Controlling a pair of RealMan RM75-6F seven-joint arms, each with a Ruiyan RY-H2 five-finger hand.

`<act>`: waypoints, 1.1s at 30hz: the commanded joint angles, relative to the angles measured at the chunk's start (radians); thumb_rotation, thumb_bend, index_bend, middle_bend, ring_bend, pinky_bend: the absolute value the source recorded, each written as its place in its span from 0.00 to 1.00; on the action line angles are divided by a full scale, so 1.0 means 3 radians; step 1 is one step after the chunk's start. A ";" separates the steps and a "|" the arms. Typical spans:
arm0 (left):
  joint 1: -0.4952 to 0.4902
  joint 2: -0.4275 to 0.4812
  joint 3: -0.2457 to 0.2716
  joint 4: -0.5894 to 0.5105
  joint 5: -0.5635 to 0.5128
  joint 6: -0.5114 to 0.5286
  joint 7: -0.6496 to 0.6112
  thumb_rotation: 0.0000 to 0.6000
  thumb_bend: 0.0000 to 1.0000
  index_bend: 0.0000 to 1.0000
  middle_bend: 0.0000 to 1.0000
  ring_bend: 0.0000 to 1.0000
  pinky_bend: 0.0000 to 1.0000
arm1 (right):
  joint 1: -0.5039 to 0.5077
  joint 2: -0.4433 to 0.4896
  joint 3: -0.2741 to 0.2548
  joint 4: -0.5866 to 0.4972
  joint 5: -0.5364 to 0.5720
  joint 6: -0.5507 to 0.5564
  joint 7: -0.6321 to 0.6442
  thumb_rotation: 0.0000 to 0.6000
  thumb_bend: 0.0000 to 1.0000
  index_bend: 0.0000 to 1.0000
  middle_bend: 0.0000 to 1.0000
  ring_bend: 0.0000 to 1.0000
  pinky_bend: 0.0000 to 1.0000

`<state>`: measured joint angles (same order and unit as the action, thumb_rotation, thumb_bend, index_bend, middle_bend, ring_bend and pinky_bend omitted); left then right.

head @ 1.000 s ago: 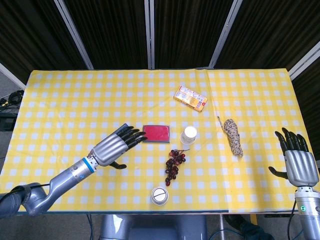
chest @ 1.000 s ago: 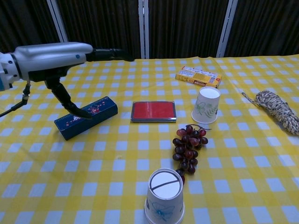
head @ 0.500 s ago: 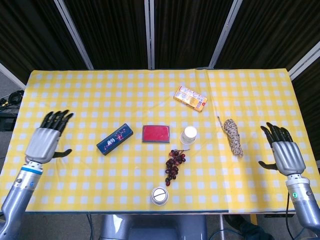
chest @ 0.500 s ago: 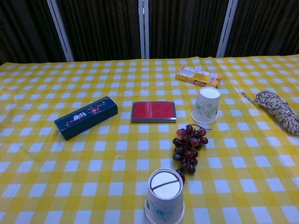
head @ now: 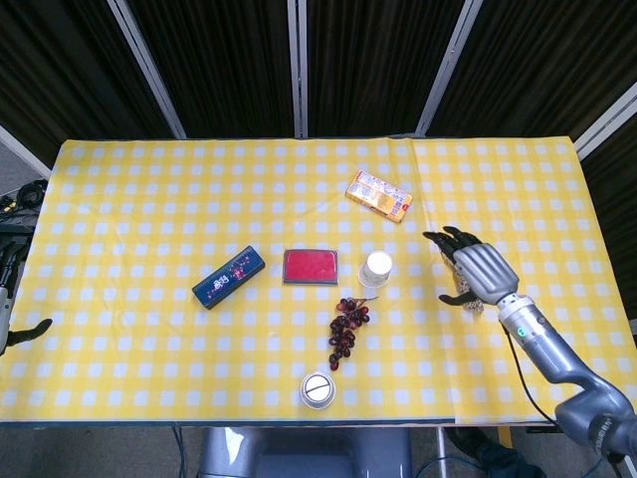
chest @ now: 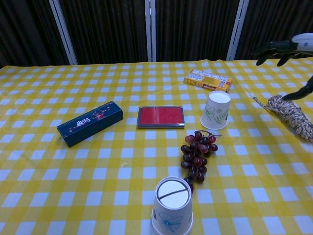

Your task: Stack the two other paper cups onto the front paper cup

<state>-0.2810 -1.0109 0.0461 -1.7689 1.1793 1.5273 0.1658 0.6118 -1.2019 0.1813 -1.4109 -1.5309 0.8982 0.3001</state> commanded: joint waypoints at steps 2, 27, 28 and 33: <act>0.0039 0.0010 -0.0040 0.0077 0.0054 -0.0100 -0.0085 1.00 0.00 0.00 0.00 0.00 0.00 | 0.0346 -0.0358 0.0057 0.0311 -0.0109 -0.0141 0.0111 1.00 0.14 0.14 0.21 0.14 0.27; 0.0176 -0.0010 -0.0266 0.0262 0.0198 -0.0355 -0.0290 1.00 0.00 0.00 0.00 0.00 0.00 | 0.0723 -0.0815 0.0004 0.0438 0.0530 -0.0555 -0.0891 1.00 0.23 0.17 0.21 0.15 0.28; 0.0180 -0.0007 -0.0272 0.0263 0.0203 -0.0363 -0.0301 1.00 0.00 0.00 0.00 0.00 0.00 | 0.0721 -0.0831 -0.0007 0.0448 0.0538 -0.0548 -0.0904 1.00 0.23 0.17 0.21 0.15 0.28; 0.0192 -0.0001 -0.0296 0.0268 0.0243 -0.0417 -0.0329 1.00 0.00 0.00 0.00 0.00 0.00 | 0.0698 -0.0947 -0.0063 0.0578 0.0513 -0.0434 -0.0953 1.00 0.23 0.19 0.24 0.20 0.36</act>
<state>-0.2239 -1.0116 -0.0413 -1.6883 1.2501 1.4045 0.0688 0.8231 -1.4773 0.1670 -1.2471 -1.3736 0.7590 0.0184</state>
